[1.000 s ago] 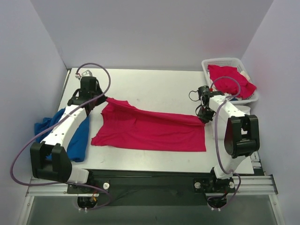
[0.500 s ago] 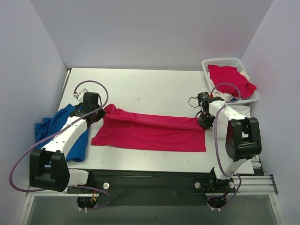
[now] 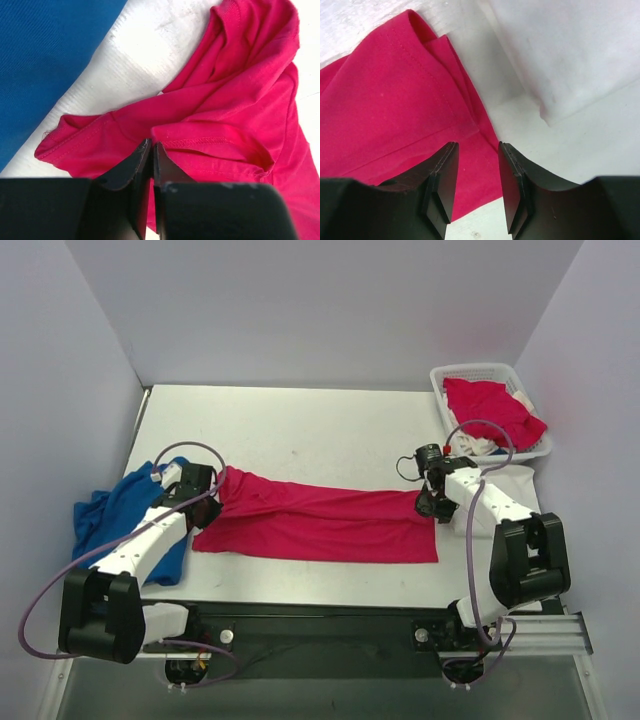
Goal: Fold and stack the t-shirts
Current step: Fold the other side of the tshirt into a rectangle
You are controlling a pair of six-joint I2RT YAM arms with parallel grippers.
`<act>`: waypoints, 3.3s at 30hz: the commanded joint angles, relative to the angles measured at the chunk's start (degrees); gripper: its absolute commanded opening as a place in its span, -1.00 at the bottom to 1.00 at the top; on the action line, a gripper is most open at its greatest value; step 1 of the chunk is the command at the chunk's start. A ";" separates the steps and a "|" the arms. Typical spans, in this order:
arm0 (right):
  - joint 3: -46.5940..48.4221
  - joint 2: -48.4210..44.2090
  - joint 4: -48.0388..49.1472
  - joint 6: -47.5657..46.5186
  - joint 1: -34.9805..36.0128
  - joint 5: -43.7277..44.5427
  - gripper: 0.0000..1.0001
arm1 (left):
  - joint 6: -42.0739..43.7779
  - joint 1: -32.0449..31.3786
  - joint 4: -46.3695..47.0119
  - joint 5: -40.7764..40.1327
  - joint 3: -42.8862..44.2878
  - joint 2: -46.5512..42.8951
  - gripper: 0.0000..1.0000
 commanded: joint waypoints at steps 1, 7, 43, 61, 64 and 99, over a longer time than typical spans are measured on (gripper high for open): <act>3.14 -2.91 -3.41 1.55 1.50 2.68 -0.25 | -1.97 -0.22 -1.60 -1.91 -0.18 -1.50 -0.67; 8.60 -1.68 -4.55 1.55 4.31 2.33 -0.25 | -2.50 -0.31 -3.10 0.29 -3.00 -2.47 0.04; 47.98 34.09 9.16 -18.84 40.17 -6.82 -0.45 | 4.53 1.97 13.42 3.37 20.73 26.80 0.06; 56.07 42.18 10.39 -22.53 42.90 -7.43 -0.36 | 4.97 5.40 13.33 3.80 22.14 29.52 -0.60; 56.77 42.36 10.83 -23.15 43.69 -7.78 -0.34 | 4.97 5.49 13.16 3.81 22.58 31.19 -0.59; 54.58 41.04 11.36 -25.43 46.85 -1.72 -0.98 | 5.06 8.83 12.02 5.39 25.12 35.85 -0.57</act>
